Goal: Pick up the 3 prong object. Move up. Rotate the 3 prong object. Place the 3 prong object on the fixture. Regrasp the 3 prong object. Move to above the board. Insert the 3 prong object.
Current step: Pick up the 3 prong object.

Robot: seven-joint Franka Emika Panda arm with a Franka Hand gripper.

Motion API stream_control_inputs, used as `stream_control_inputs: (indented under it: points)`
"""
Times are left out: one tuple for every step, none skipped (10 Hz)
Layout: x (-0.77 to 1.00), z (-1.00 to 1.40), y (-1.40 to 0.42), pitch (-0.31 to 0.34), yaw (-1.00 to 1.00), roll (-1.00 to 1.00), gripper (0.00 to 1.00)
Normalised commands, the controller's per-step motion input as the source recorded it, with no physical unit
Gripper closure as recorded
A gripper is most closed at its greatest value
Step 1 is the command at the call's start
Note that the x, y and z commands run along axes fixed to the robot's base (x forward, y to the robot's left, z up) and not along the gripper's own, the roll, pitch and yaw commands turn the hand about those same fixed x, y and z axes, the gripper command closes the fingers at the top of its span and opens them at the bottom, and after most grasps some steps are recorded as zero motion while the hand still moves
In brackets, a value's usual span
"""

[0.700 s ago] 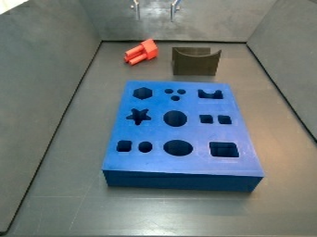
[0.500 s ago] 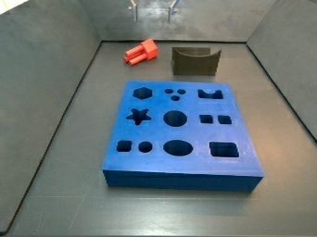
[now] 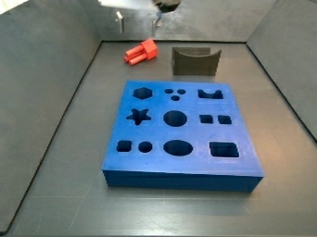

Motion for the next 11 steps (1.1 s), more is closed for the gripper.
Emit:
stream_control_inputs:
  points:
    - [-0.05, -0.66, 0.26, -0.203, -0.71, 0.19, 0.00]
    - [0.00, -0.59, 0.24, -0.157, -0.74, 0.13, 0.00]
    - [0.08, -0.58, 0.21, -0.063, -0.74, 0.22, 0.00]
    - [0.03, -0.56, 0.21, -0.069, -0.71, 0.28, 0.00]
    - [0.03, -0.57, 0.21, -0.089, -0.71, 0.27, 0.00]
    - [0.09, -0.59, 0.21, -0.054, -0.71, 0.27, 0.00]
    - [0.18, -0.61, 0.24, 0.000, -0.66, 0.25, 0.00]
    - [0.19, -0.57, 0.25, 0.000, -0.65, 0.23, 0.00]
    - [0.25, -0.55, 0.26, 0.000, -0.61, 0.21, 0.00]
    - [0.00, 0.03, 0.20, 0.000, -0.07, -0.23, 0.00]
    - [0.00, 0.00, 0.00, -0.011, 0.00, 0.00, 0.00]
